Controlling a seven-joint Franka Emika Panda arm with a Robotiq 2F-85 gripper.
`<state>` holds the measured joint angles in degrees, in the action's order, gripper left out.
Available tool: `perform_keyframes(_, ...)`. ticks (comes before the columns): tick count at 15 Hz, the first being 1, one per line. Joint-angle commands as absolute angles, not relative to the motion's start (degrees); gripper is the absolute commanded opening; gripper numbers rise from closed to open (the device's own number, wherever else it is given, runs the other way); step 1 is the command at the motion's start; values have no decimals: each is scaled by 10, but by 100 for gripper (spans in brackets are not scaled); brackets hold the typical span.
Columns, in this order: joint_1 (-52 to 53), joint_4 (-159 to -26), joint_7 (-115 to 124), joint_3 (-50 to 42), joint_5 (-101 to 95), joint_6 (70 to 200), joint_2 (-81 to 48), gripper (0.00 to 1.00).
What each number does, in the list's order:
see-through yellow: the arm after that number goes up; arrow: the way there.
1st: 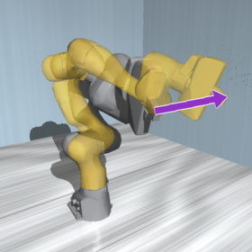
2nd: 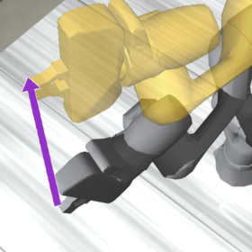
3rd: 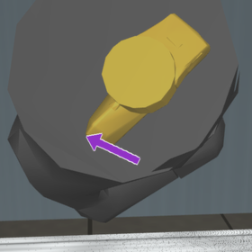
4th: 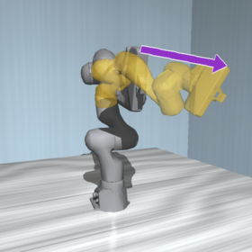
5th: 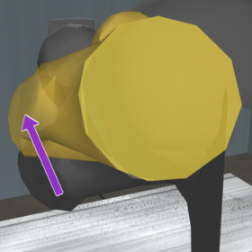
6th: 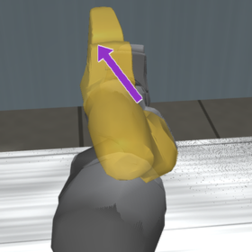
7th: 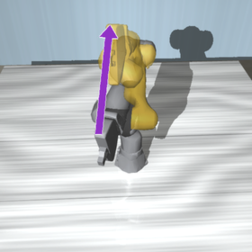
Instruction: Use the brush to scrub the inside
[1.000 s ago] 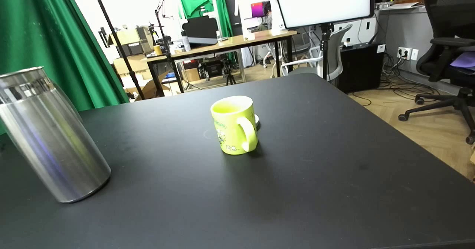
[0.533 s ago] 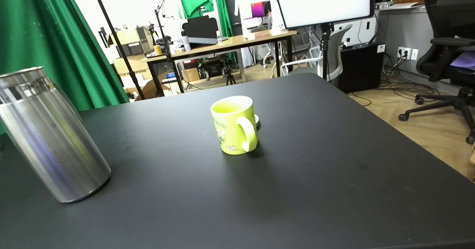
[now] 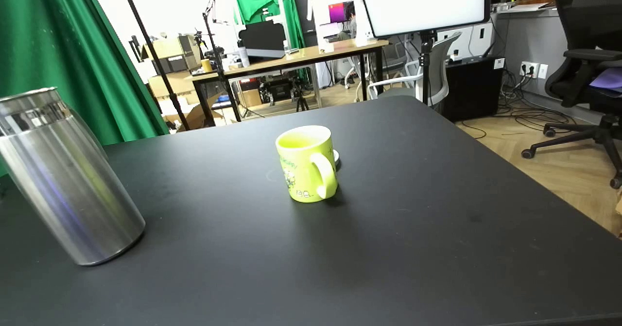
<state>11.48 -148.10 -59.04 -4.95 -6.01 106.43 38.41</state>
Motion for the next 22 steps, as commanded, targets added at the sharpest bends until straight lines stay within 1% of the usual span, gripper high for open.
perform_keyframes(1, 120, -1479, -642, -44, -80, 1058, 365, 100)
perform_keyframes(5, 115, -1485, -685, -30, -104, 1067, 345, 100)
perform_keyframes(13, 101, -1528, -654, -16, -107, 1187, 344, 100)
perform_keyframes(20, 95, -1547, -646, -21, -90, 1211, 344, 100)
perform_keyframes(21, 95, -1550, -638, -20, -87, 1213, 345, 75)
perform_keyframes(22, 96, -1552, -636, -20, -81, 1215, 345, 75)
